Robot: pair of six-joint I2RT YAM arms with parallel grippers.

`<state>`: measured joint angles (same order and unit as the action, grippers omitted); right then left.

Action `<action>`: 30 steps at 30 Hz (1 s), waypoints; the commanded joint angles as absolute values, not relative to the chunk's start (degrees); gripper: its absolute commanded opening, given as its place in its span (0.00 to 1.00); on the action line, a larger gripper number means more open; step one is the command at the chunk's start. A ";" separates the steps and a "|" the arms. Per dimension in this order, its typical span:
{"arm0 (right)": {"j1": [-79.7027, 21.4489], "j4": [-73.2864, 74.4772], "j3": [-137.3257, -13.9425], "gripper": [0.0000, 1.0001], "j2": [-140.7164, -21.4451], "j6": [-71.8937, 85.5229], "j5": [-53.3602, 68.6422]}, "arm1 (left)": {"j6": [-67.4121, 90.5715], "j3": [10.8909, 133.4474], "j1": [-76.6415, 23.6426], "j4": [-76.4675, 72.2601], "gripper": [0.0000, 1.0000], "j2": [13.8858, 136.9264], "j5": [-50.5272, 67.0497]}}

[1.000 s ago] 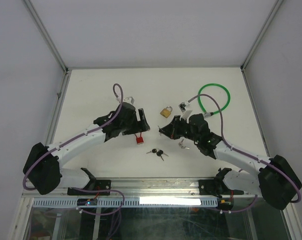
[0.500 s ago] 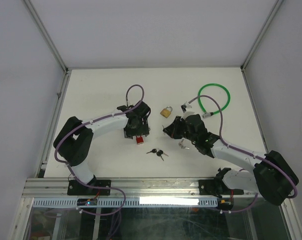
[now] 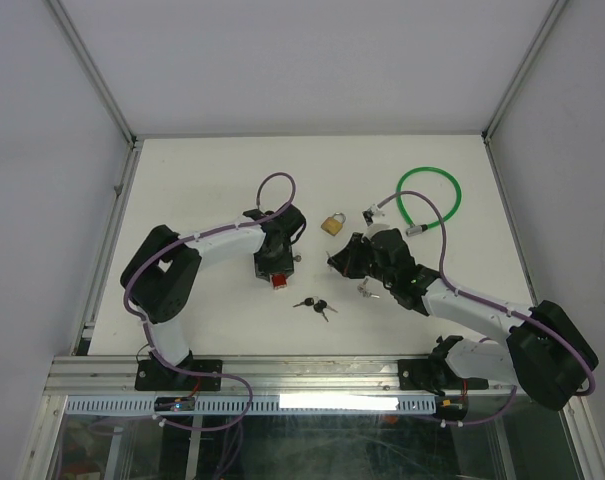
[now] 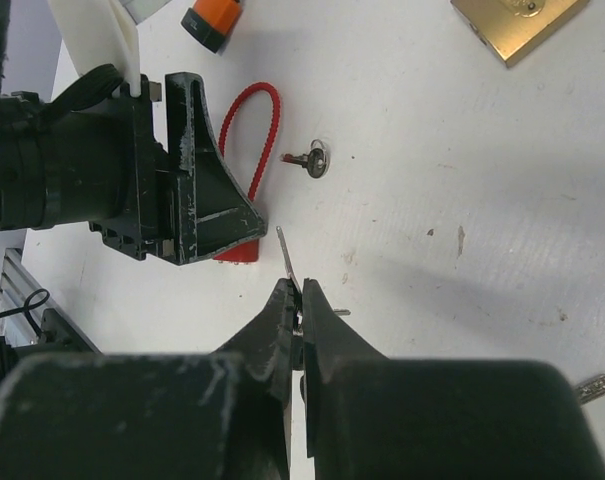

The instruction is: Unlock with the key

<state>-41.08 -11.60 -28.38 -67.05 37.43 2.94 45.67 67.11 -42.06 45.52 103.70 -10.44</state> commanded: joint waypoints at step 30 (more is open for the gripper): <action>-52.95 -9.00 -35.84 0.00 -69.05 39.27 -1.54 | 65.83 61.16 -42.06 40.74 0.05 80.22 -12.84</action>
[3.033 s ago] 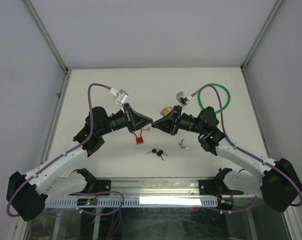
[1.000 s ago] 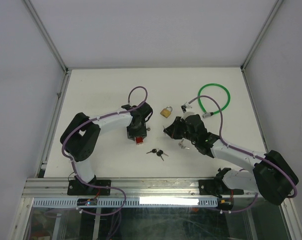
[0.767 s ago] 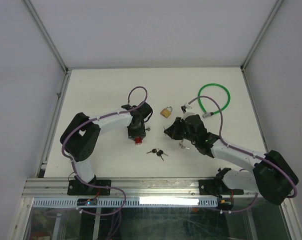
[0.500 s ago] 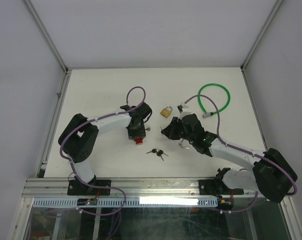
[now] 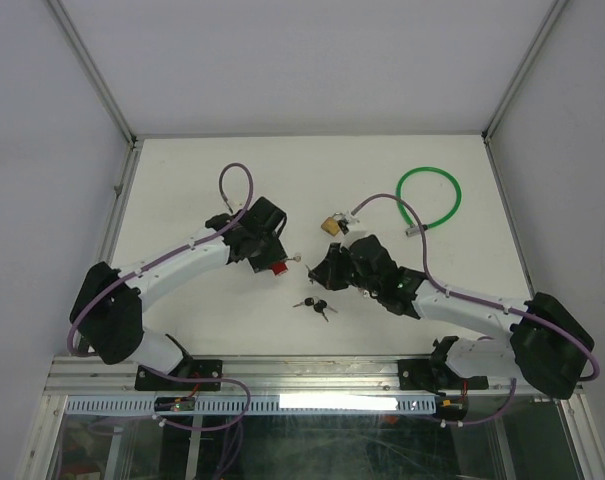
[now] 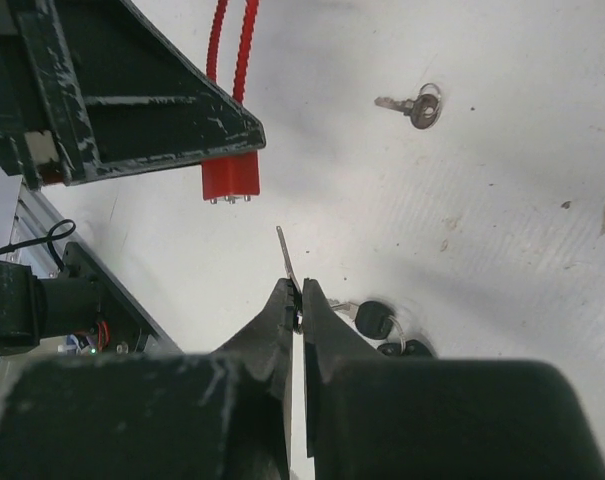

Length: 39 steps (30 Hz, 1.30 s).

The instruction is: Unlock with the key

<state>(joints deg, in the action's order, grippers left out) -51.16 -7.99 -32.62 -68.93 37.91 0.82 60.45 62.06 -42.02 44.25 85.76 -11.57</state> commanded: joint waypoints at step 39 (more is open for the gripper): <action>-55.79 -15.83 -37.86 0.00 -75.13 42.98 1.62 | 67.63 55.19 -41.95 31.62 0.00 75.34 -7.32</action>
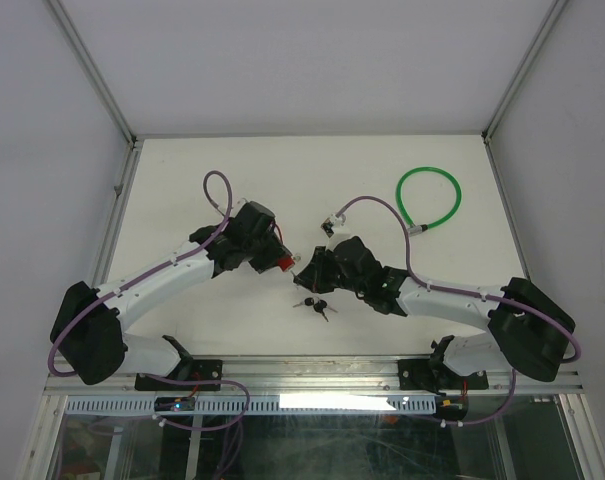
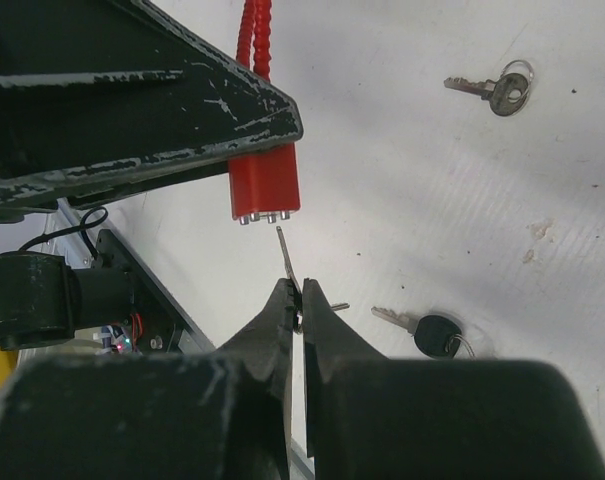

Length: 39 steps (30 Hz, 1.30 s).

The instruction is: Unlock with the key

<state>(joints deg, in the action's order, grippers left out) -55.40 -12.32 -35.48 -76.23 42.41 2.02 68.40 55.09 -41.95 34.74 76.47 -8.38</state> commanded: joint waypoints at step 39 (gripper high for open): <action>-55.79 -17.34 -35.97 0.00 -74.28 47.27 -3.45 | 66.30 53.24 -42.18 29.62 0.00 76.94 -5.60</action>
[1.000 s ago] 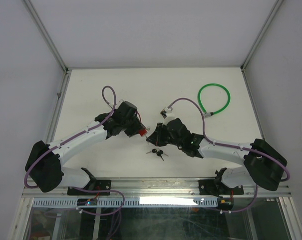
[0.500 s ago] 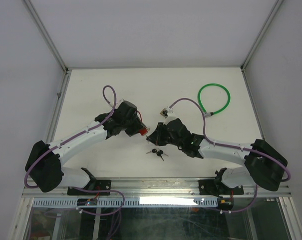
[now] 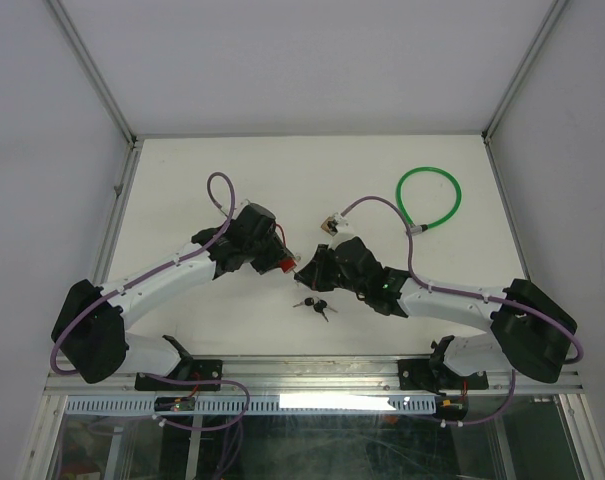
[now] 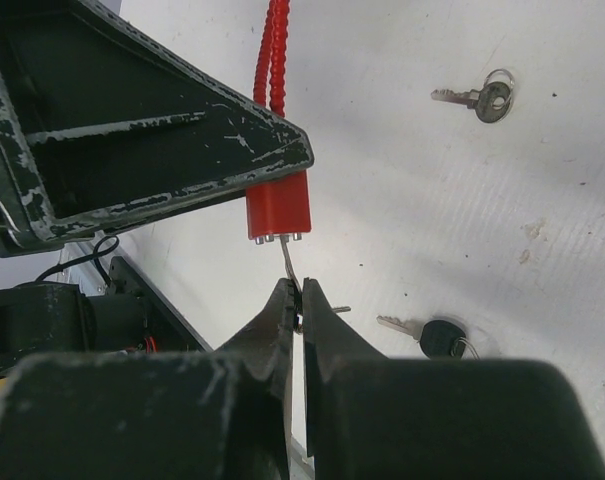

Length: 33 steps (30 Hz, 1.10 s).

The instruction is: Unlock with the key

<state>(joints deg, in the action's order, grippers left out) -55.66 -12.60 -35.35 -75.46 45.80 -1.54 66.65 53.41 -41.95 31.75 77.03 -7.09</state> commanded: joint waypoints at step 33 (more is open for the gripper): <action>-55.64 -27.18 -35.77 0.00 -78.93 48.41 1.54 | 72.77 48.64 -42.21 26.28 0.00 71.46 -8.36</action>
